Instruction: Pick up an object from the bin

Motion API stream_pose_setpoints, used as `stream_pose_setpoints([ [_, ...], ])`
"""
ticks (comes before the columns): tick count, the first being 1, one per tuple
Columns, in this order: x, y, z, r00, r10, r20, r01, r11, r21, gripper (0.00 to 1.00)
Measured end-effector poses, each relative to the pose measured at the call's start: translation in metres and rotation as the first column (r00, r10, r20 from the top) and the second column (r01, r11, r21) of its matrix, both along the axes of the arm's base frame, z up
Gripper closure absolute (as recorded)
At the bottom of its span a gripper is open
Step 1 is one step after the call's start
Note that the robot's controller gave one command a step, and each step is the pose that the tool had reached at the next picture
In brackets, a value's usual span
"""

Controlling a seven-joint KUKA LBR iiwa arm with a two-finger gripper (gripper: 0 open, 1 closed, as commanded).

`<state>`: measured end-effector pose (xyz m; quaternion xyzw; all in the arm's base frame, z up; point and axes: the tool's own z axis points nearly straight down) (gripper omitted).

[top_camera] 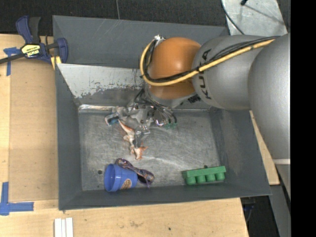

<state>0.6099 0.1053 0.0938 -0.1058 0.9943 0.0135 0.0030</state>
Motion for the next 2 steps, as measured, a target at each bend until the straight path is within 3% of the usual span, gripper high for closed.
stream_pose_setpoints([
  [2, 0.0, 0.0, 0.0, 1.0, -0.001, 0.0, 0.001, 1.0, 0.0, 1.0],
])
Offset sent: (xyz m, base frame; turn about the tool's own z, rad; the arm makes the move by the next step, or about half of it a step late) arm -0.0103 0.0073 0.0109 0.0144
